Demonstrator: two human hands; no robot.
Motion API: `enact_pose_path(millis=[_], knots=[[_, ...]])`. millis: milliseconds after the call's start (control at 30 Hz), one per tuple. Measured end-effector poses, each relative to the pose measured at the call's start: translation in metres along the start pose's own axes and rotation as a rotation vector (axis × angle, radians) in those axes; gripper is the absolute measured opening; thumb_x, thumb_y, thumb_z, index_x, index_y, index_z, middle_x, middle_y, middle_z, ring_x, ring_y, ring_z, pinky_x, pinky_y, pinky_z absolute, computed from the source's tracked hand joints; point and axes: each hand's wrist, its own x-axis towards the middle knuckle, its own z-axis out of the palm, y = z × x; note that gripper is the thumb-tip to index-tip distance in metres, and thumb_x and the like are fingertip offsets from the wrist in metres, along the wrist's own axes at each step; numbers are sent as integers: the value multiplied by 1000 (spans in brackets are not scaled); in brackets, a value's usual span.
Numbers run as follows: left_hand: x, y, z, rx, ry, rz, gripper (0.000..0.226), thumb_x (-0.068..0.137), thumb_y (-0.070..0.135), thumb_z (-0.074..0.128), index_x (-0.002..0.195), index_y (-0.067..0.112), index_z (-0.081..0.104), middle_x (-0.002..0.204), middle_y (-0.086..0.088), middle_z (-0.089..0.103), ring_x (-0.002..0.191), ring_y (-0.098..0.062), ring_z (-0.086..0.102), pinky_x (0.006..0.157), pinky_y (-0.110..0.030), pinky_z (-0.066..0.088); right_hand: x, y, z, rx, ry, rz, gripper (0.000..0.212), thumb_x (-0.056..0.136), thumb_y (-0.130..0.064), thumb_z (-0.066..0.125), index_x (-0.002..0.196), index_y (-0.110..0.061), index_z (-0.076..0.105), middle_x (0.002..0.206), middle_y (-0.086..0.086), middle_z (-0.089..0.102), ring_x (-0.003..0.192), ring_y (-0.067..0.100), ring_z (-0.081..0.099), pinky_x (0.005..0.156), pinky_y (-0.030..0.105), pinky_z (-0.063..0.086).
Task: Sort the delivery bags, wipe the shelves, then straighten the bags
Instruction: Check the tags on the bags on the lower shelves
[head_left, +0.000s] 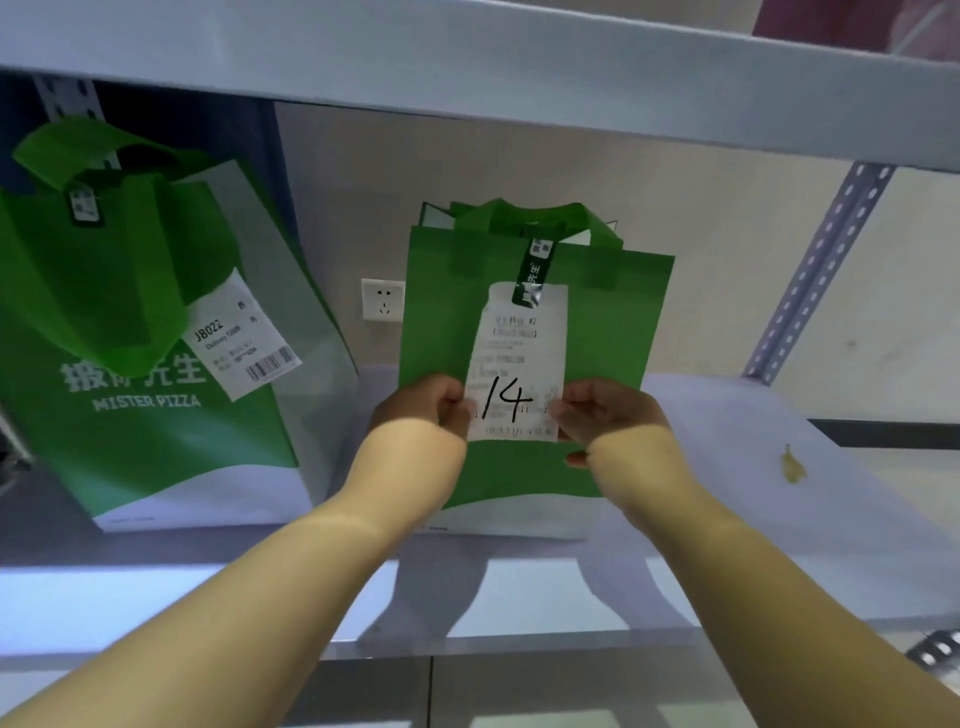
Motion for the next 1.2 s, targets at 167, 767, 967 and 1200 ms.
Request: enact_pose_path(millis=[167, 767, 967, 1200], knots=[[2, 0, 2, -67, -29, -62, 18, 91, 24, 55, 73, 27, 57, 77, -5, 65, 77, -29, 63, 70, -46, 55, -2, -1, -3, 57, -20, 6, 20, 88, -7, 61, 74, -21, 59, 73, -6, 64, 67, 9, 59, 51, 18, 51], [-76, -25, -32, -6, -102, -64, 7, 82, 36, 64, 80, 31, 61, 80, 13, 64, 70, -2, 57, 63, -21, 46, -68, 10, -14, -222, 26, -141, 6, 84, -25, 66, 79, -29, 66, 80, -7, 68, 79, 11, 64, 73, 30, 52], [-95, -35, -52, 63, -154, -23, 7, 82, 38, 65, 80, 34, 59, 79, 16, 62, 68, 2, 55, 54, -6, 41, -90, 12, -5, -293, -95, -138, 7, 84, -29, 66, 77, -29, 67, 74, -11, 66, 71, 7, 61, 65, 19, 50], [-102, 11, -88, 44, -213, -133, 6, 83, 34, 64, 81, 31, 60, 76, 15, 62, 69, 4, 54, 56, -5, 40, -111, -43, -5, -309, -244, -2, 6, 85, -28, 65, 79, -27, 66, 77, -5, 65, 70, 10, 59, 58, 12, 45]])
